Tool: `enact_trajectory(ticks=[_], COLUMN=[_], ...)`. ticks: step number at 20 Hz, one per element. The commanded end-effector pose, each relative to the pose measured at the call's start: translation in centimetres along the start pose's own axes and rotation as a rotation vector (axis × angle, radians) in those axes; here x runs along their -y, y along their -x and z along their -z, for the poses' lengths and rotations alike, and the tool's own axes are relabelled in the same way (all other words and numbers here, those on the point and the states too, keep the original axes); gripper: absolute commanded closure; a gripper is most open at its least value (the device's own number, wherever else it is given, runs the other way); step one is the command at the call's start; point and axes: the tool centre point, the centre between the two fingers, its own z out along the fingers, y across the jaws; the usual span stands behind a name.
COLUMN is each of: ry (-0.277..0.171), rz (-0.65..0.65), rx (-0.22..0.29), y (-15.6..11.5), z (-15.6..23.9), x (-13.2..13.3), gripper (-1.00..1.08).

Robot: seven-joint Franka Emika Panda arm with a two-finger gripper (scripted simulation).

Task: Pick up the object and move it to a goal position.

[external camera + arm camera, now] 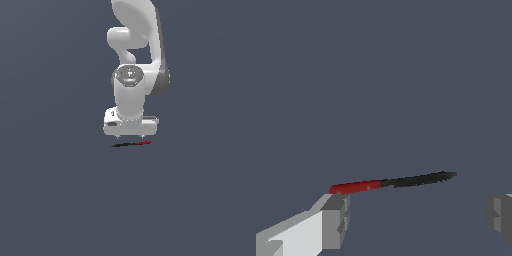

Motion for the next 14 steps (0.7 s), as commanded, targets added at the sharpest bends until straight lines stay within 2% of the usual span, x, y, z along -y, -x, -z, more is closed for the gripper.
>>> enact_trajectory(ticks=[1,9,14], ry=[0.0,0.013,0.013], rz=[0.0,-0.053,-0.055], rx=[0.0,-0.005,-0.005], y=[0.0,-0.6,-0.6], z=[0.0,1.0,0.9], x=[0.0,-3.0,-3.0], gripper=[-0.92,-0.92,-0.92])
